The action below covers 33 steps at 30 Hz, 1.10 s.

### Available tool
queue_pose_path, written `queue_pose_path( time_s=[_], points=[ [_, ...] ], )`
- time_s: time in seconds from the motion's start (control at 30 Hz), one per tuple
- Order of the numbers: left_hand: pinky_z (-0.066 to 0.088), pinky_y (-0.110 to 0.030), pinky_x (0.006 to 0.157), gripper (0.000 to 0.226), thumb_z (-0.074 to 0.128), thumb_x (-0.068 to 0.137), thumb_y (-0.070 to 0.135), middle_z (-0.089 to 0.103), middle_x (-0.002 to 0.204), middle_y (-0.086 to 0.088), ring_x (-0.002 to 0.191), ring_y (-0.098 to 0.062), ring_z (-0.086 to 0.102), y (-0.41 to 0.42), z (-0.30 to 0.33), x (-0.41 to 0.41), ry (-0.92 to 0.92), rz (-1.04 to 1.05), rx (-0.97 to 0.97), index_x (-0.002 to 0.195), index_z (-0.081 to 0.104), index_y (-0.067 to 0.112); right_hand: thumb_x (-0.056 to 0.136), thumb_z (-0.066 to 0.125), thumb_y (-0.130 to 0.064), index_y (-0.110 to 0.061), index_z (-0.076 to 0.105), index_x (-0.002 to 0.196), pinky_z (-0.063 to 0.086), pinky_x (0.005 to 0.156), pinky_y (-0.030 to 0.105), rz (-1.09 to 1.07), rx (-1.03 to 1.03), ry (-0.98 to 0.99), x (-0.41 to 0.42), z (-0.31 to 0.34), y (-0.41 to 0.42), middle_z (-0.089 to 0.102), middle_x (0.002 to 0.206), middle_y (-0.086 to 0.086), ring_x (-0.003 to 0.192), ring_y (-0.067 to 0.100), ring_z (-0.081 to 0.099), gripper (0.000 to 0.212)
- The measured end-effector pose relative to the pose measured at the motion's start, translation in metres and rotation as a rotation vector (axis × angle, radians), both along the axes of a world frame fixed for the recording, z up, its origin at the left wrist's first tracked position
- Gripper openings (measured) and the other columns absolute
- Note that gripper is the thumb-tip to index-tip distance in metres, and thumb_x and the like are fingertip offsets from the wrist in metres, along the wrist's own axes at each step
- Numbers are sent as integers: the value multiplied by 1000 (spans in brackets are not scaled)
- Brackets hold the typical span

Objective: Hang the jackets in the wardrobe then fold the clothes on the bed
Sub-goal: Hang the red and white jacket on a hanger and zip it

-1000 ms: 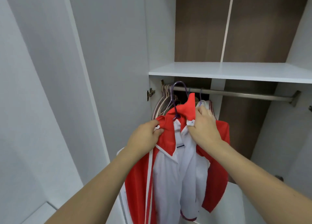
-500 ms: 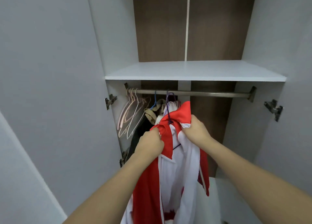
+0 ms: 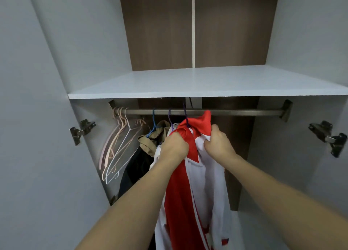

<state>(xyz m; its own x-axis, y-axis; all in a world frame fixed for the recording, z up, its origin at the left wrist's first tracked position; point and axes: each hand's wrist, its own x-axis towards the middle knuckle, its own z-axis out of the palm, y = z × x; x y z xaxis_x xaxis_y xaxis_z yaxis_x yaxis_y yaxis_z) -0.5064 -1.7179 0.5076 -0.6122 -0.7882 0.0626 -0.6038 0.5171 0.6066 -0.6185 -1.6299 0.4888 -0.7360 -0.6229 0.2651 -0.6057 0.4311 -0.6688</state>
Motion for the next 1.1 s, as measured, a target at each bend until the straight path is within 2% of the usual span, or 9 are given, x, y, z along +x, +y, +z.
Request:
queue_pose_path(
  time_s=[0.07, 0.13, 0.2, 0.37, 0.43, 0.67, 0.8, 0.97, 1.1],
  points=[
    [43, -33, 74, 23, 47, 95, 9, 51, 76, -3, 93, -28, 58, -14, -8, -19, 38, 13, -11, 74, 47, 16, 94, 58, -15, -10, 45, 126, 55, 87, 42, -55, 5, -10, -15, -6, -17, 60, 114, 12, 97, 29, 64, 34],
    [38, -29, 70, 9, 51, 94, 12, 61, 90, -9, 95, -31, 60, -30, -18, -39, 98, 23, -8, 91, 59, 9, 94, 60, -16, -10, 47, 126, 54, 90, 43, -94, -10, -22, -31, -15, -33, 60, 117, 12, 101, 30, 63, 35],
    [36, -29, 70, 25, 52, 93, 13, 64, 109, -16, 103, -34, 62, -45, -28, -59, 121, 39, -23, 113, 60, 1, 93, 60, -16, -9, 50, 122, 54, 89, 44, -117, -28, -29, -48, -26, -47, 62, 115, 13, 102, 30, 63, 31],
    [41, -30, 75, 29, 47, 96, 9, 62, 122, -19, 112, -33, 59, -79, -52, -106, 138, -1, -50, 121, 58, -1, 90, 59, -11, -8, 53, 120, 52, 89, 44, -136, -134, -68, -88, -55, -81, 63, 114, 15, 102, 33, 62, 31],
    [43, -34, 87, 29, 44, 97, 8, 60, 126, -19, 116, -34, 57, -87, -68, -117, 103, -25, -146, 120, 59, -1, 89, 58, -8, -6, 52, 122, 51, 90, 41, -132, -158, -89, -101, -72, -93, 62, 117, 17, 106, 34, 61, 34],
    [37, -30, 87, 31, 35, 101, 11, 58, 128, -14, 116, -28, 55, -106, -141, -114, -69, -75, -510, 125, 54, 3, 85, 52, 0, 1, 65, 98, 41, 68, 25, -38, -215, -14, -127, -168, -115, 68, 96, 18, 89, 33, 63, 19],
    [36, -33, 70, 32, 43, 93, 15, 61, 118, -10, 107, -30, 60, -103, -173, -112, -8, 131, -821, 125, 46, 10, 77, 50, 3, 4, 61, 82, 44, 63, 33, -8, -327, 36, -137, -225, -129, 64, 80, 17, 76, 32, 60, 12],
    [27, -54, 112, 56, 47, 89, 19, 46, 141, -21, 129, -40, 43, -107, -253, -92, 49, 197, -1372, 143, 42, 7, 77, 45, 6, -3, 59, 92, 42, 61, 28, 70, -554, 24, -145, -303, -144, 61, 82, 9, 73, 22, 53, 22],
    [0, -59, 117, 61, 50, 82, 24, 35, 152, -21, 143, -40, 28, -103, -343, -81, -53, 142, -1472, 140, 48, 6, 75, 43, 6, -16, 61, 92, 42, 55, 16, 163, -604, -65, -150, -374, -141, 63, 79, -6, 67, 8, 55, 33]
  ],
)
